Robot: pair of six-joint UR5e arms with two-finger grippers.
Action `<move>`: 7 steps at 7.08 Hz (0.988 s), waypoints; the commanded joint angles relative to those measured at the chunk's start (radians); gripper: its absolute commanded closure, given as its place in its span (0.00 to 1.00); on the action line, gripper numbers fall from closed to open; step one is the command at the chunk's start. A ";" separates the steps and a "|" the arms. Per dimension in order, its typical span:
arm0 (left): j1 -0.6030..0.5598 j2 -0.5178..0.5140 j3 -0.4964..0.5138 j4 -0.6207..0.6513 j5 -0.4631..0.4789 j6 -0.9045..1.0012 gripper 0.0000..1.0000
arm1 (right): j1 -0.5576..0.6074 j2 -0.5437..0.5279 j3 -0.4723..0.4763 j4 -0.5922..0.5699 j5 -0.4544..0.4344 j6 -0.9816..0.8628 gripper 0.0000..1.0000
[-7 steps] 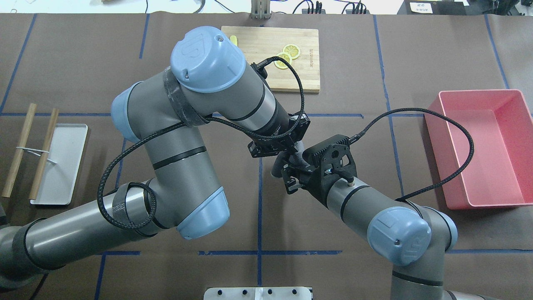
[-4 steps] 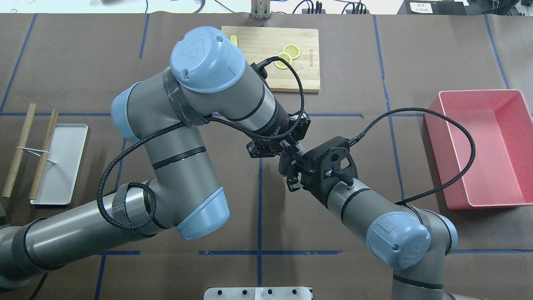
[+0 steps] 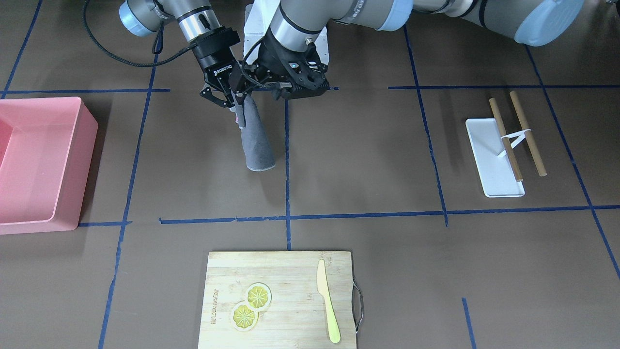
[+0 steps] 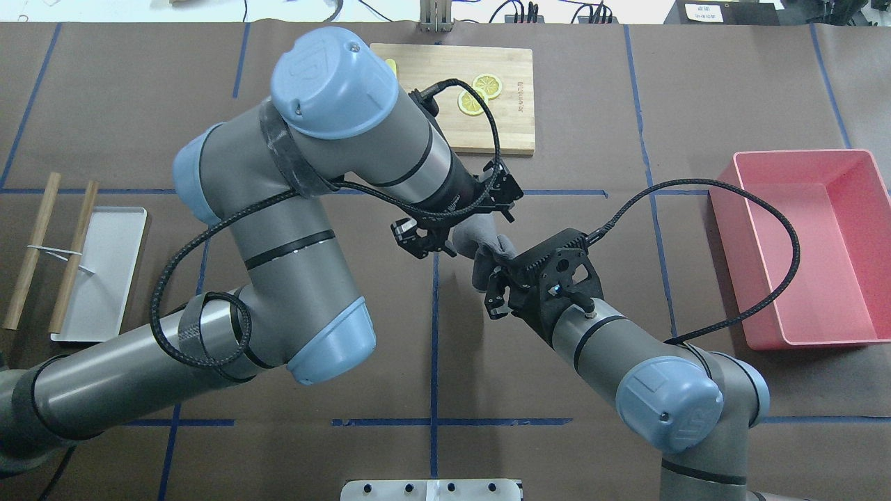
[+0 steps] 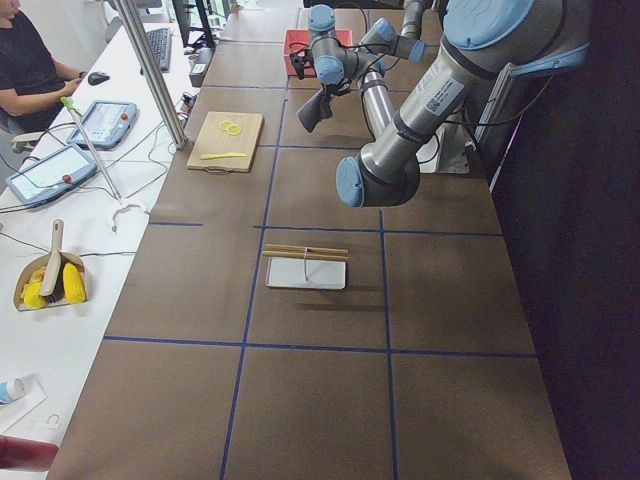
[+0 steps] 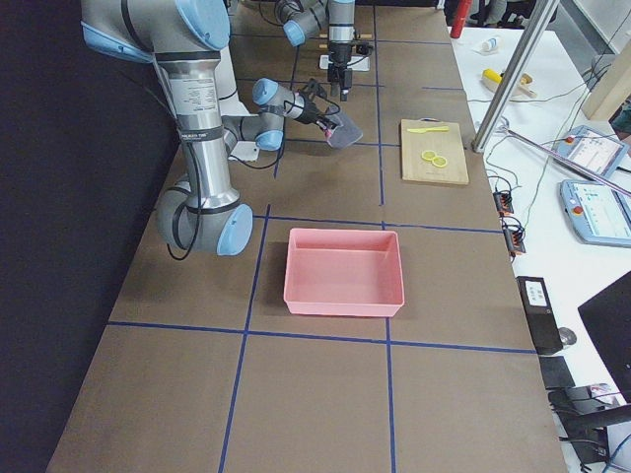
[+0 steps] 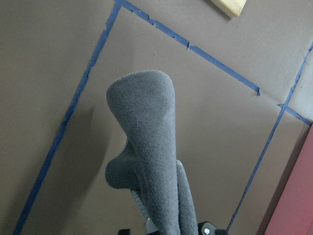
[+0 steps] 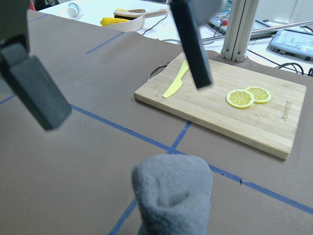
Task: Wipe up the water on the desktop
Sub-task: 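Open the left gripper and withdraw it while the right gripper takes the cloth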
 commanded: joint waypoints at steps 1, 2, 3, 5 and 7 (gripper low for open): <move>-0.083 0.077 -0.053 0.000 -0.005 0.085 0.12 | 0.004 -0.058 0.037 -0.065 -0.002 -0.004 0.97; -0.111 0.104 -0.061 0.002 -0.005 0.126 0.12 | 0.037 -0.056 0.062 -0.170 0.019 -0.007 0.98; -0.132 0.131 -0.061 0.003 -0.005 0.169 0.12 | 0.094 -0.056 0.061 -0.204 0.092 -0.007 0.98; -0.195 0.188 -0.061 0.003 -0.007 0.264 0.12 | 0.325 -0.070 0.058 -0.322 0.430 -0.008 0.98; -0.232 0.246 -0.061 0.005 -0.007 0.350 0.12 | 0.437 -0.142 0.059 -0.395 0.641 -0.014 0.99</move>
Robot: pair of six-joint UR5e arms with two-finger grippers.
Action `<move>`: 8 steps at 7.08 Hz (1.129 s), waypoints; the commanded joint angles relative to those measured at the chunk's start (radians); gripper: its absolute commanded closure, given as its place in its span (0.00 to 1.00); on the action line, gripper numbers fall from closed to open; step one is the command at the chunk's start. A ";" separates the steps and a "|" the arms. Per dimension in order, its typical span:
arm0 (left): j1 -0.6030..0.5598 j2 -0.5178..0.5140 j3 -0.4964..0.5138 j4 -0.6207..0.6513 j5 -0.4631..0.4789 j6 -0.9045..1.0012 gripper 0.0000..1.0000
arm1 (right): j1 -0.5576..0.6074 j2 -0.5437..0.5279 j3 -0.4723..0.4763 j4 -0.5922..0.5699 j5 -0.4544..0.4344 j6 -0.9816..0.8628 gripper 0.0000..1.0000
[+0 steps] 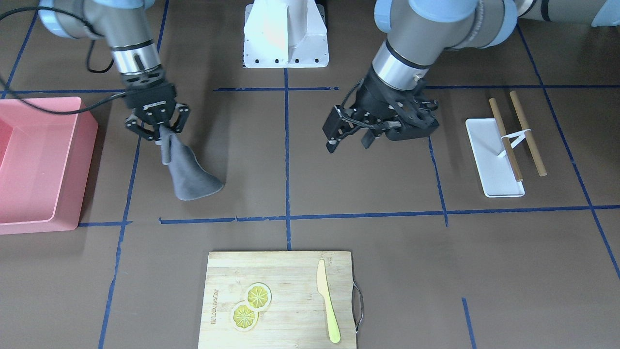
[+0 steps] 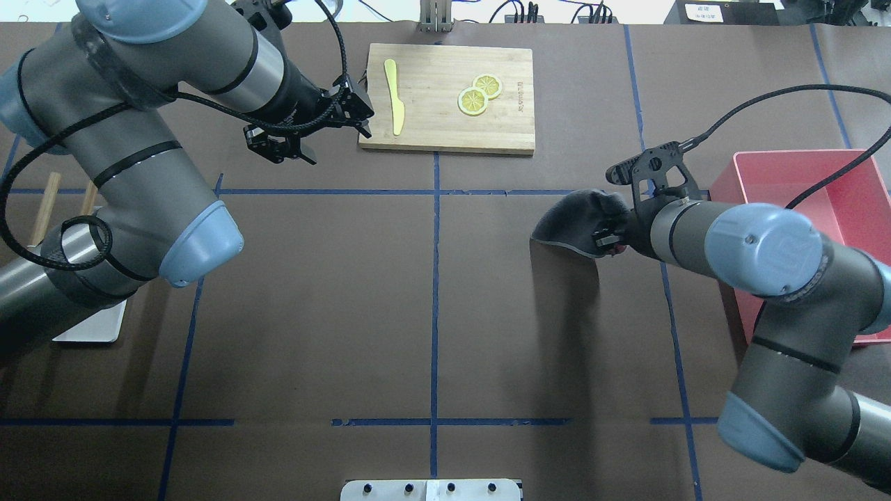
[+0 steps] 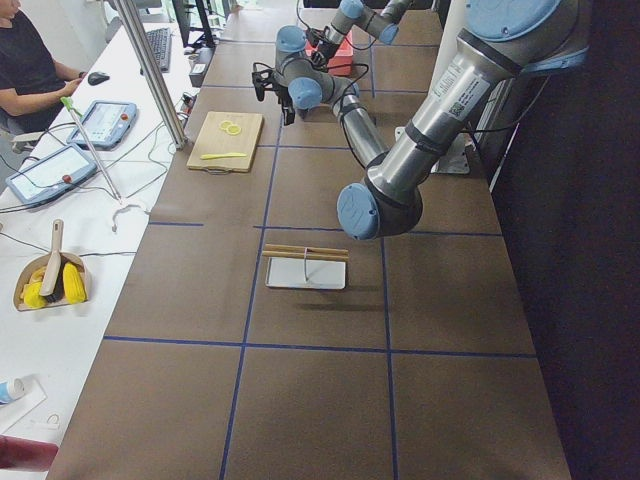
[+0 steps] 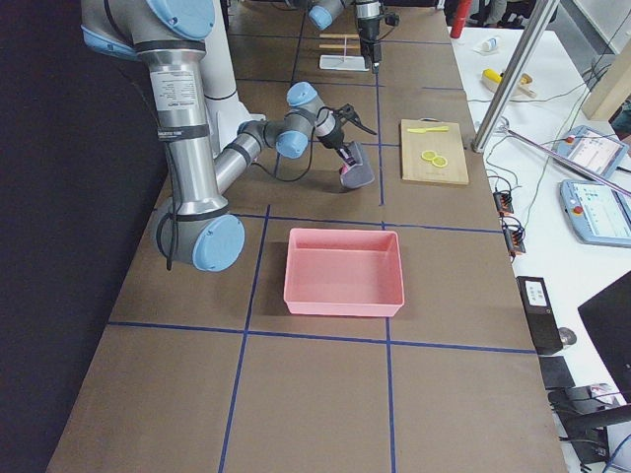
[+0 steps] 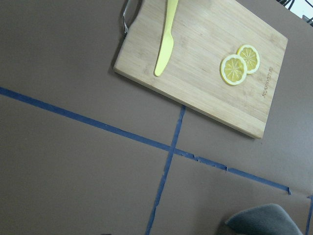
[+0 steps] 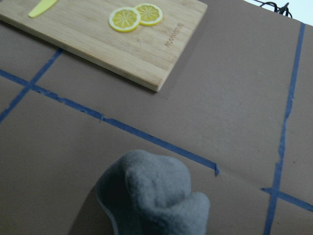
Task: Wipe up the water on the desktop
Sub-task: 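Open the left gripper and withdraw it while the right gripper takes the cloth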
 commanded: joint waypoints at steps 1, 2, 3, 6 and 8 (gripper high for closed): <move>-0.051 0.053 0.000 0.004 -0.001 0.097 0.12 | 0.107 -0.092 0.006 -0.047 0.206 -0.016 0.99; -0.078 0.077 -0.002 0.006 -0.002 0.133 0.12 | 0.104 -0.105 -0.008 -0.053 0.232 -0.014 1.00; -0.104 0.105 -0.002 0.006 -0.019 0.188 0.12 | 0.079 -0.085 -0.014 -0.100 0.243 -0.005 1.00; -0.240 0.180 0.000 0.007 -0.114 0.395 0.12 | -0.081 0.204 -0.072 -0.298 0.274 0.128 0.99; -0.289 0.214 -0.003 0.009 -0.122 0.488 0.12 | -0.155 0.397 -0.221 -0.301 0.271 0.304 0.99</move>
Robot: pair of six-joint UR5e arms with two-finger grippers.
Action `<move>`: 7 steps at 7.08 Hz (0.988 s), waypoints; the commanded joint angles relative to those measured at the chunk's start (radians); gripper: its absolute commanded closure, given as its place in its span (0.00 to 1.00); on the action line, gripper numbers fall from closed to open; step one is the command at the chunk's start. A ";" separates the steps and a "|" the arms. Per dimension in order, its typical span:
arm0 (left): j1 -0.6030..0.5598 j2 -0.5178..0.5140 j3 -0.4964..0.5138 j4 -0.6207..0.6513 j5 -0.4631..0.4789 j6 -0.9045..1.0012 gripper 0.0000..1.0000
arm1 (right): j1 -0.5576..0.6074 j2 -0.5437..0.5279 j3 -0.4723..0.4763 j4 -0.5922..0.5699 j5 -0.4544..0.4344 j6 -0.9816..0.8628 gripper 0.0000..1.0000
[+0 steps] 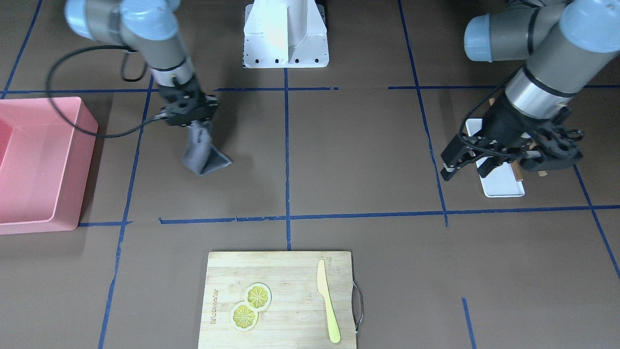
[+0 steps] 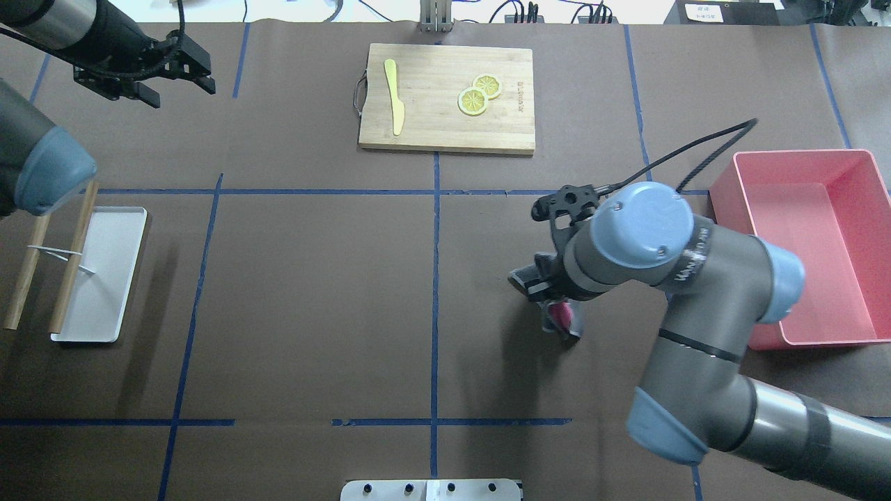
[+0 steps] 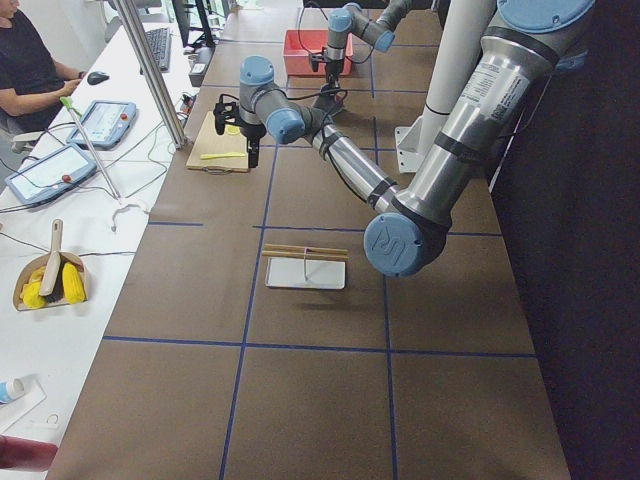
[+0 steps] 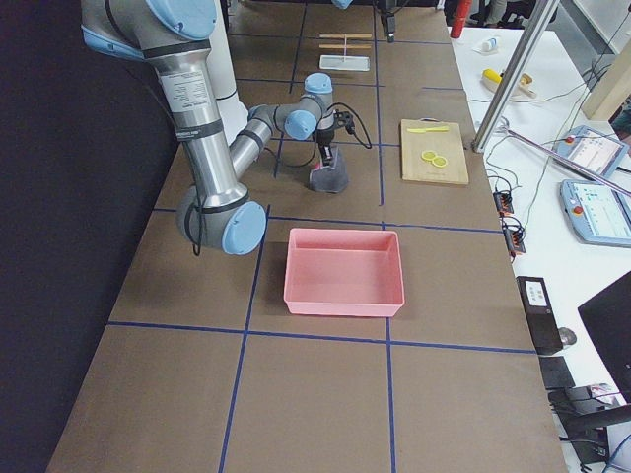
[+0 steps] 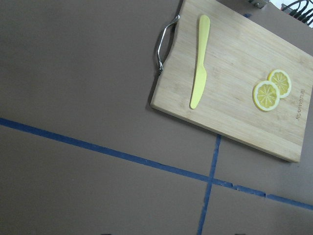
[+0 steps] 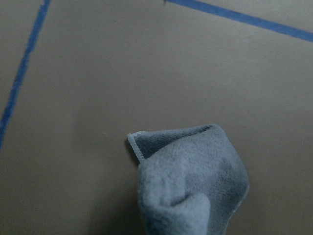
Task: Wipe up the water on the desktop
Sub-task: 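Wipe the table surface with the cloth held in the right gripper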
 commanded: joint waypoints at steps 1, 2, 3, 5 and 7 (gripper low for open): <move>-0.045 0.025 -0.002 0.001 -0.008 0.069 0.12 | -0.044 0.170 -0.132 -0.010 0.000 0.125 0.99; -0.049 0.034 -0.005 0.001 -0.008 0.073 0.12 | -0.040 0.159 -0.132 -0.015 0.001 0.125 0.99; -0.060 0.042 -0.007 0.001 -0.006 0.083 0.12 | 0.001 0.096 -0.102 -0.018 0.015 0.111 1.00; -0.080 0.057 -0.004 0.001 -0.005 0.128 0.10 | 0.104 -0.086 -0.019 -0.018 0.108 0.056 1.00; -0.107 0.085 0.005 0.001 -0.003 0.216 0.08 | 0.149 -0.177 -0.008 -0.018 0.109 -0.069 1.00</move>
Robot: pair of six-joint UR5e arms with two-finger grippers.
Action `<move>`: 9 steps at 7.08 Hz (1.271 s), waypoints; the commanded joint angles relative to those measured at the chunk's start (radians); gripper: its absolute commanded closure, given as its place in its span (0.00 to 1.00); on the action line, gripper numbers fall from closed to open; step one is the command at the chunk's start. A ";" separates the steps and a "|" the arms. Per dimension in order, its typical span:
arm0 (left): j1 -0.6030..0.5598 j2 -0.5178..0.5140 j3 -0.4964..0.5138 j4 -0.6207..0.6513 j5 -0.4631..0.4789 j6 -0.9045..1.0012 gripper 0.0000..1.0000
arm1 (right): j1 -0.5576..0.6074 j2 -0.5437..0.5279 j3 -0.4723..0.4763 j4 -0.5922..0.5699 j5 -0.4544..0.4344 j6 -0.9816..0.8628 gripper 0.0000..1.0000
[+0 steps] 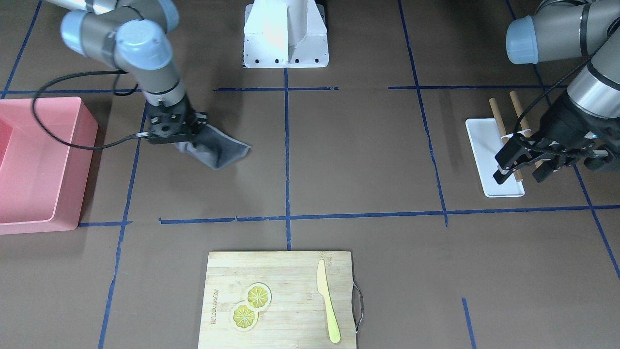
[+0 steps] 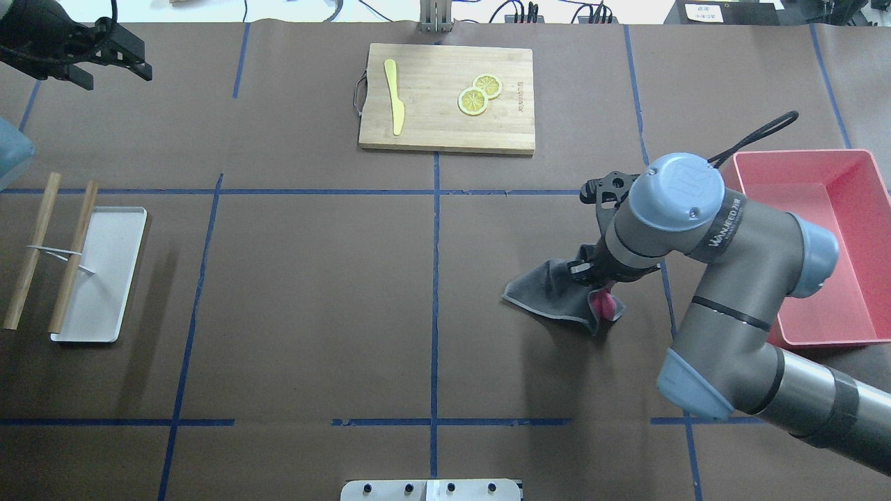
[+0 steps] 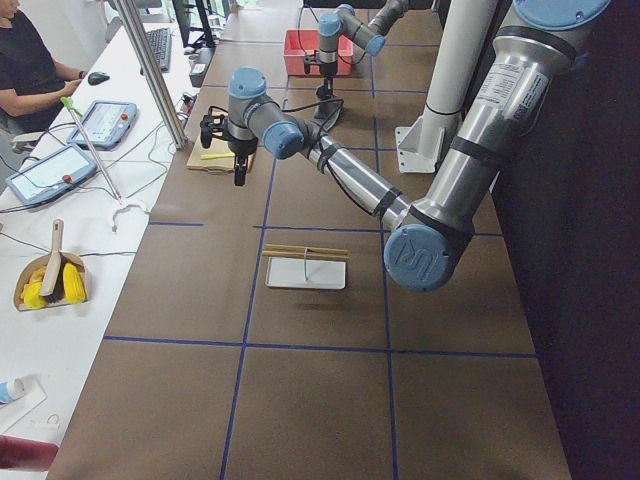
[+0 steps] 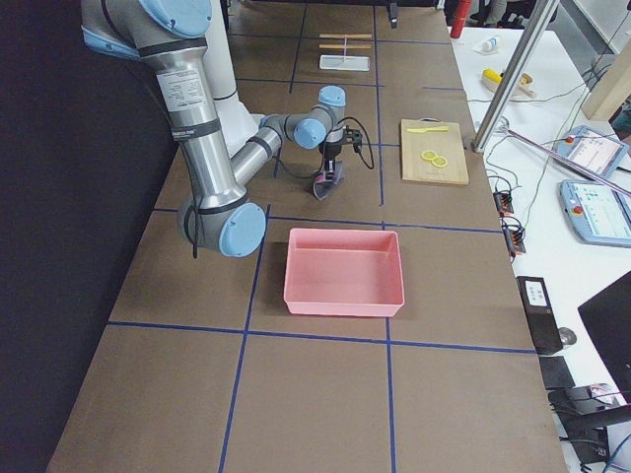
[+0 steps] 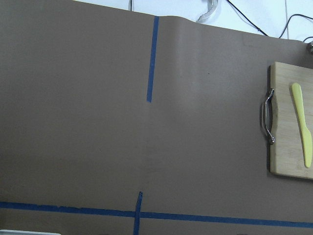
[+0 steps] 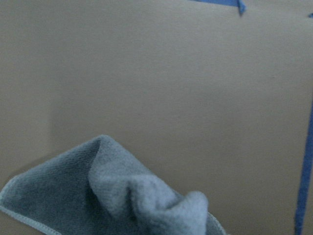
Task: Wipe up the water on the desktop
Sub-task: 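Wipe the table surface with the cloth held in the right gripper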
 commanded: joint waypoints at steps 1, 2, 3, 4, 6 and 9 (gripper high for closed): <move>-0.022 0.028 0.001 0.000 0.001 0.049 0.07 | 0.014 -0.039 -0.005 -0.003 -0.001 -0.062 0.99; -0.023 0.033 -0.002 0.000 0.001 0.049 0.07 | -0.007 0.013 -0.029 -0.003 -0.001 -0.050 0.99; -0.023 0.036 -0.002 0.000 0.001 0.051 0.07 | -0.045 0.068 -0.044 -0.003 -0.001 0.017 0.99; -0.023 0.036 -0.001 0.000 0.001 0.051 0.05 | -0.081 0.139 -0.064 -0.003 -0.001 0.103 0.99; -0.023 0.038 -0.001 0.000 0.001 0.051 0.04 | -0.137 0.318 -0.185 0.006 -0.008 0.255 0.99; -0.023 0.048 -0.004 -0.002 0.002 0.051 0.04 | -0.138 0.336 -0.249 0.008 -0.014 0.291 0.99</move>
